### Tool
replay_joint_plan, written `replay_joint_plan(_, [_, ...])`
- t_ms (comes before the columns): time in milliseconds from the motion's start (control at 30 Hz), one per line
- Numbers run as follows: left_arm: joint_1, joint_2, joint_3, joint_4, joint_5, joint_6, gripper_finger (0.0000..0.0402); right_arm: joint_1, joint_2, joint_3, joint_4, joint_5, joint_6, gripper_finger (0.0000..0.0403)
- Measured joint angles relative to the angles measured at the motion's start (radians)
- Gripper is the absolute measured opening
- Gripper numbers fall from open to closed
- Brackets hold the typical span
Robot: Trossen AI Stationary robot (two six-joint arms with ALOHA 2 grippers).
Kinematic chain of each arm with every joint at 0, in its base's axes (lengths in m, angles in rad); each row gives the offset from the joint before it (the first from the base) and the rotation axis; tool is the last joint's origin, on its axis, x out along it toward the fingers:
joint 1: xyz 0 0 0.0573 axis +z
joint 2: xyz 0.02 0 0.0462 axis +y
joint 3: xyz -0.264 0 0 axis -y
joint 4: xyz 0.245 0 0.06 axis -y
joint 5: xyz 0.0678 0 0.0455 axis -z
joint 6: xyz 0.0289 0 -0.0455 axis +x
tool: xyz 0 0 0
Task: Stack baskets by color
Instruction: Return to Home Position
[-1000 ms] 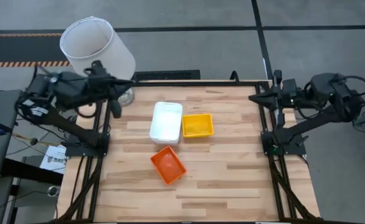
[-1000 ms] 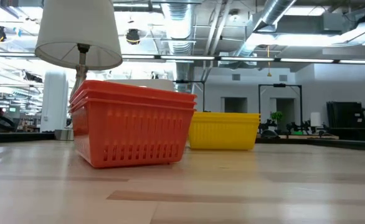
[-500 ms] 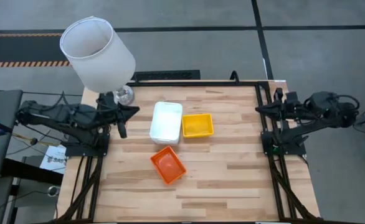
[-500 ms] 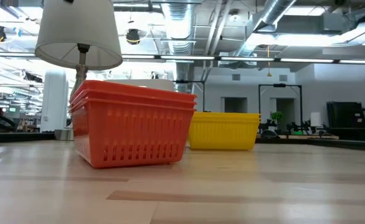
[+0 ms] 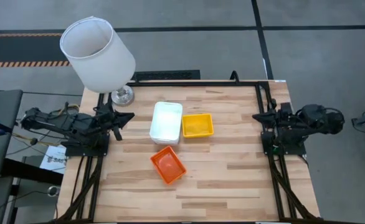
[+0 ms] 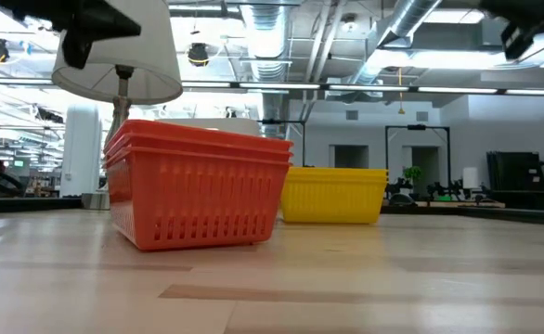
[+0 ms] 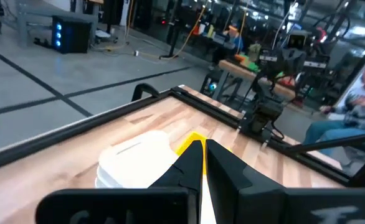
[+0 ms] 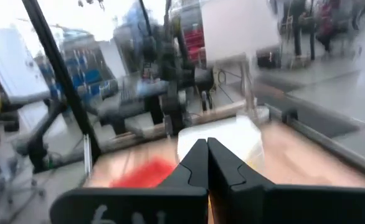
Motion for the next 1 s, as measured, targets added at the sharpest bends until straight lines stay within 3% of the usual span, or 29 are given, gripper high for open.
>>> replay_joint_plan(367, [0.0,-0.234,-0.194,0.003,-0.034,-0.101,0.0006,0.0,-0.001,-0.178,0.043,0.077,0.131,0.0012])
replay_joint_plan(567, [0.0,-0.324,-0.291,0.0,-0.034,-0.158,0.0006,0.0,-0.001,-0.311,0.219,0.106,0.178,0.0012])
replay_joint_plan(833, [0.0,-0.356,-0.38,0.028,-0.019,-0.243,0.0006,0.0,-0.001,-0.458,0.373,0.11,0.258,0.0012])
replay_joint_plan(1000, [0.0,-0.348,-0.381,0.029,-0.031,-0.221,0.0006,0.0,0.015,-0.465,0.397,0.109,0.245,0.0012])
